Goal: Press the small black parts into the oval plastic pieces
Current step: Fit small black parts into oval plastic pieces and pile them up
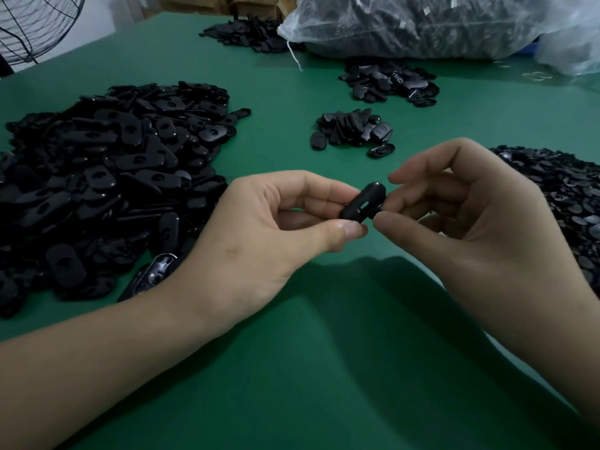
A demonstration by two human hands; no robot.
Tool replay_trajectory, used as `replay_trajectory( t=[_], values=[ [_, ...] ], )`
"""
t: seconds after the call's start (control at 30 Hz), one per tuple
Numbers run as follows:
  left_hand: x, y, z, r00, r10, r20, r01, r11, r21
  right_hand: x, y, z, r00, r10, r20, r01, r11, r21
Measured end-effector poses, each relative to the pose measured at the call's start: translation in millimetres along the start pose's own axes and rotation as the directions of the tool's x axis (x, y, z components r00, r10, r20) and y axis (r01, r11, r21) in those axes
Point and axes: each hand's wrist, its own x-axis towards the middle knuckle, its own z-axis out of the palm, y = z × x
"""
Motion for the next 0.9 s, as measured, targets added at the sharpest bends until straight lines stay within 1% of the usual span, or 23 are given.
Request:
replay_trajectory(
  t=[0.23, 0.47, 0.6, 0.7, 0.9],
  values=[
    [-1.8, -0.2, 1.9, 0.999, 0.038, 0.006, -0.039, 0.996, 0.085, -1.1, -2.1, 0.4, 0.998, -0.050, -0.031, 0.046, 0.990, -0.137],
    [-2.8, -0.7, 4.2, 1.000, 0.028, -0.010, -0.027, 0.996, 0.089, -2.7, -6.7, -0.2, 0.985, -0.170, 0.010, 0.163, 0.921, -0.353],
    [-2.9, -0.5, 4.0, 1.000, 0.015, -0.023, -0.013, 0.996, 0.088, -3.8, -6.2, -1.3, 0.979, -0.204, 0.018, 0.194, 0.891, -0.411],
    [-2.3, 0.3, 4.3, 1.000, -0.027, -0.005, 0.028, 0.995, 0.091, -4.8, -5.8, -1.4, 0.978, -0.209, 0.022, 0.196, 0.869, -0.454],
    [-1.3, 2.1, 4.4, 0.997, -0.081, 0.008, 0.080, 0.992, 0.101, -5.1, -7.6, -1.1, 0.979, -0.203, -0.006, 0.176, 0.861, -0.477]
  ],
)
